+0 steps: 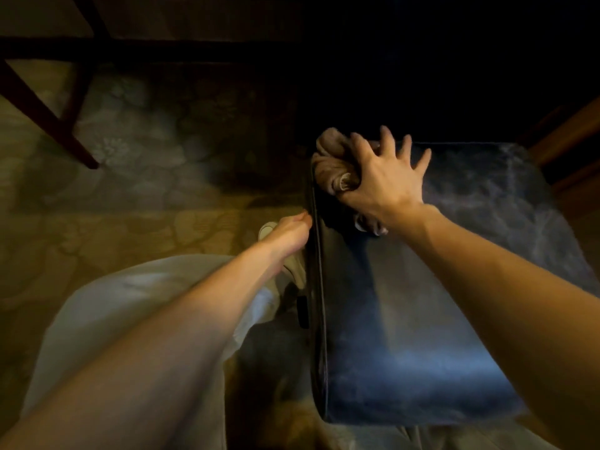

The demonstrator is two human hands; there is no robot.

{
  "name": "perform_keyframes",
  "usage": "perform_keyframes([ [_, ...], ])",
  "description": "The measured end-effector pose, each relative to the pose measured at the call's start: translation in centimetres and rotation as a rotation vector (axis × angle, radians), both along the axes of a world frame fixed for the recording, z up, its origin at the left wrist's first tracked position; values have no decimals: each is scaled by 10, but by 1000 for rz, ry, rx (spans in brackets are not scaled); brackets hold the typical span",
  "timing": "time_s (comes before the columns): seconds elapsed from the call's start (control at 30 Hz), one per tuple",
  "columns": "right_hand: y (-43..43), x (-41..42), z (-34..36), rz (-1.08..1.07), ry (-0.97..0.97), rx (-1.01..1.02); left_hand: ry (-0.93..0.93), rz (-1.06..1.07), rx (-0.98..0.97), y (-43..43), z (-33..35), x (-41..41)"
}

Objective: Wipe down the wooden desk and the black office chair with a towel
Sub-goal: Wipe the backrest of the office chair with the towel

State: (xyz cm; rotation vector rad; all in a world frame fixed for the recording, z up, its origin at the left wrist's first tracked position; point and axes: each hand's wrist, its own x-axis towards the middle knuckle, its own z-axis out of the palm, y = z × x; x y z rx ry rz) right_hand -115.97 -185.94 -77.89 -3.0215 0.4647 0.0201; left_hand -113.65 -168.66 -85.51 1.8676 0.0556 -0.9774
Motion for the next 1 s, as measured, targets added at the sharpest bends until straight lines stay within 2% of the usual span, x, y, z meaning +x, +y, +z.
perform_keyframes([
  [0.1, -11, 16, -20, 0, 155, 162, 12, 45, -63, -10, -1, 7],
  [0.17, -16, 19, -28, -20, 159, 234, -3, 71, -88, -17, -3, 13],
  [0.3, -12, 3, -30, -16, 54, 206, 22, 123, -122, -15, -3, 22],
  [0.4, 3, -34, -29, -2, 52, 244, 112, 213, -180, -11, 0, 22],
  [0.53, 26, -92, -32, 145, 41, 220, 238, 305, -248, -4, 5, 18],
  [0.6, 41, -124, -32, 240, 11, 167, 225, 306, -251, 2, 11, 12],
  [0.7, 54, -170, -29, 450, 51, 103, 221, 225, -200, 9, 20, 1],
  [0.8, 45, -193, -14, 622, 250, 95, 200, 124, -159, 19, 36, -17],
  [0.87, 38, -193, -1, 633, 306, 87, 124, 48, -118, 29, 44, -25],
  [0.93, 38, -189, 6, 570, 213, 62, 9, -65, -61, 38, 41, -29],
  [1.0, 38, -183, 8, 401, 89, 84, -157, -176, 53, 51, 40, -32],
])
